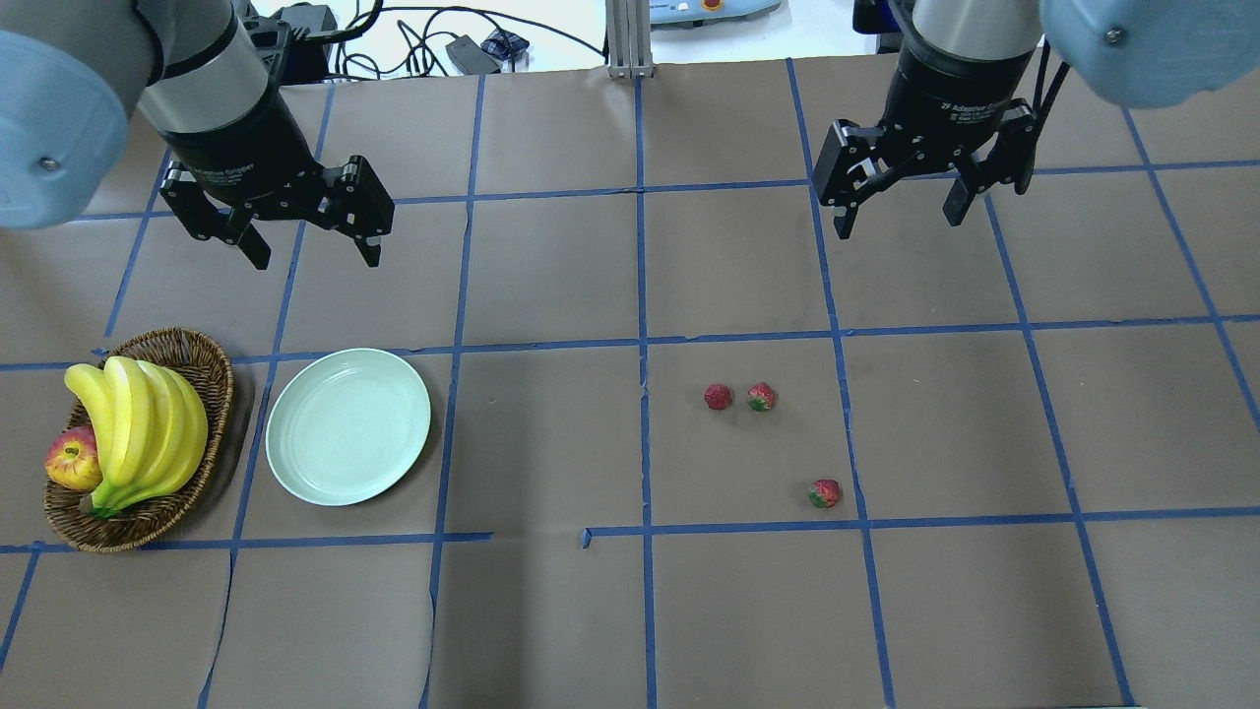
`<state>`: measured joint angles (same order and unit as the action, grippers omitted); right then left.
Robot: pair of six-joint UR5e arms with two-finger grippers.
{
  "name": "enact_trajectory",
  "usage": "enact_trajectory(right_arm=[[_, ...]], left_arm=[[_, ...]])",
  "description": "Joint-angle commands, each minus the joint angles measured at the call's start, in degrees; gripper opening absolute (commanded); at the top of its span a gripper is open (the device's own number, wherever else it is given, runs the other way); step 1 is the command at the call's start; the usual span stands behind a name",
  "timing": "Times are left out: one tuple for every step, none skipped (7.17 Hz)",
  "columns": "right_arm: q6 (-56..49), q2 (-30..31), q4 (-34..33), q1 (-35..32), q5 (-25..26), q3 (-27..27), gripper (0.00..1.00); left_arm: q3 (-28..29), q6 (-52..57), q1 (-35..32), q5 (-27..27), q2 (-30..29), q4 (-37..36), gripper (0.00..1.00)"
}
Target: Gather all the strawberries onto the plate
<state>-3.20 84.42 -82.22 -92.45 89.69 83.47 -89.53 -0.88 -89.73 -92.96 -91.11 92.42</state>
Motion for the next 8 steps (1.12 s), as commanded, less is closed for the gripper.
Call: enact_trajectory(right_arm=[[-0.1,0.0,-0.2,0.0,0.5,0.1,1.00],[0.7,0.2,-0.1,-0.3,0.2,0.1,1.00],[0.9,0.5,0.2,-0.3,0.7,0.1,1.00],[0.9,0.5,0.0,-0.5,1.1,0.1,1.00],[0.8,0.0,-0.3,-0.5,0.5,0.1,1.00],[0.8,0.0,-0.7,-0.5,0.7,0.1,1.00],[0.6,0.0,-1.3,-0.5,0.8,0.1,1.00],[0.6,0.0,-1.3,-0.5,0.7,0.0,1.00]], left_arm=[[-0.2,0.0,0.0,0.2,0.2,0.0,1.00],[-0.2,0.0,0.1,0.1,0.5,0.1,1.00],[-0.6,0.0,0.1,0.1,0.6,0.1,1.00],[-0.7,0.0,0.1,0.1,0.6,0.5,1.00],[-0.6,-0.1,-0.1,0.1,0.8,0.7,1.00],[-0.6,-0.1,-0.1,0.0,0.8,1.3,1.00],[-0.7,-0.1,-0.1,-0.1,0.8,1.4,1.00],[-0.7,-0.1,-0.1,-0.1,0.8,1.4,1.00]])
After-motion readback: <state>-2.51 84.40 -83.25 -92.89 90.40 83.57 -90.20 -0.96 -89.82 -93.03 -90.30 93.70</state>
